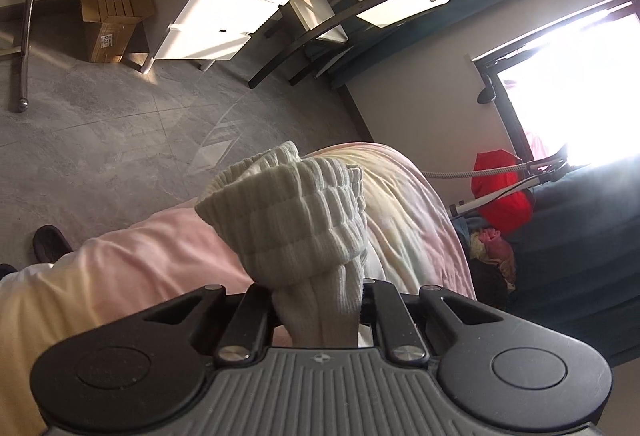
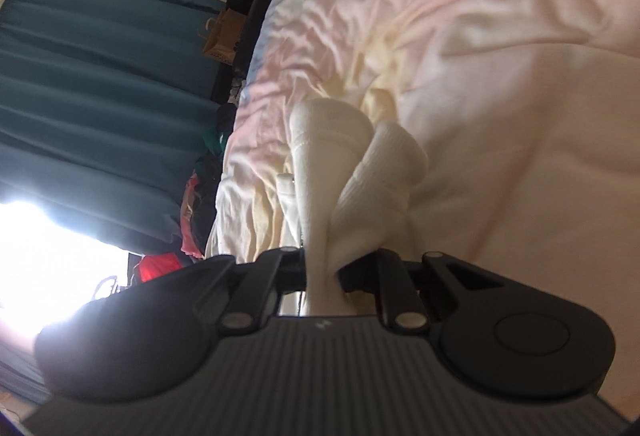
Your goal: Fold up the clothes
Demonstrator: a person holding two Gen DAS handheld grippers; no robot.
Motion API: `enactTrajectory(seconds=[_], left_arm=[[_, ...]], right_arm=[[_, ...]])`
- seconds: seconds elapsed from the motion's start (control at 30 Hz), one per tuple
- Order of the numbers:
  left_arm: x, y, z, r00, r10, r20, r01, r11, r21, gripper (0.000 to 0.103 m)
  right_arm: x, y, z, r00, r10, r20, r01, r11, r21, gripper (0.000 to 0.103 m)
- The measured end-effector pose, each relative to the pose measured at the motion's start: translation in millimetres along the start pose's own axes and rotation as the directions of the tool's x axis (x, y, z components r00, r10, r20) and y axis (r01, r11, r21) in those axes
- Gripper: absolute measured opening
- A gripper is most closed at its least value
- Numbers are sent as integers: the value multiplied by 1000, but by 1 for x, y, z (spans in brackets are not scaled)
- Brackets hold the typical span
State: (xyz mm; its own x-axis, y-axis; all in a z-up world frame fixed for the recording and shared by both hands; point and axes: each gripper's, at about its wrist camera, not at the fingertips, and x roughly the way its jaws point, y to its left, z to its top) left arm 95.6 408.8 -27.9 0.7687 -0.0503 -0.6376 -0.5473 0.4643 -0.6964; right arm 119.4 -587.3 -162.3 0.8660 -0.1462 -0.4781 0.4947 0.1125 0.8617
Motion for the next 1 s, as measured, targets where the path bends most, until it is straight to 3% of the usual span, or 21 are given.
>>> enactTrajectory(seconds=[0.2,0.33,0.43,0.5,0.6,0.67,0.73,0.8,0.9,1.0], left_arm=[[7,69,-25,998,37,-54,-33,998,62,16],[16,80,-34,998,21,-62,-14,994,107,23],[13,77,-38,995,43,-92,-31,991,129,33],[11,74,-40,988,65,-141,-44,988,150,51],[-1,68,-44,982,95,-165,-57,973,222,56],[-18,60,-47,985,117,-125,-80,959,270,65],[-38,50,-48,991,110,-82,-80,947,311,66],[-60,38,-51,994,104,-11,-94,930,354,78],[-94,4,-61,982,74,174,-150,864,480,85],[-108,-30,-77,969,21,247,-161,812,562,85]], right_arm=[[-10,-22,7,1000,1,-5,-1,1000,30,12],[-5,-22,6,1000,-16,-4,16,1000,-11,12],[-4,-24,7,1000,-27,-9,26,999,-23,12],[-5,-23,7,1000,-28,-12,28,999,-36,12],[-6,-23,7,1000,-27,-15,26,999,-48,12],[-7,-21,7,1000,-26,-17,24,998,-61,12],[-6,-21,6,999,-31,-20,29,997,-72,12],[-6,-22,7,999,-34,-24,32,997,-68,12],[-6,-23,7,999,-42,-27,40,997,-69,12],[-8,-23,6,999,-45,-26,43,997,-71,12]])
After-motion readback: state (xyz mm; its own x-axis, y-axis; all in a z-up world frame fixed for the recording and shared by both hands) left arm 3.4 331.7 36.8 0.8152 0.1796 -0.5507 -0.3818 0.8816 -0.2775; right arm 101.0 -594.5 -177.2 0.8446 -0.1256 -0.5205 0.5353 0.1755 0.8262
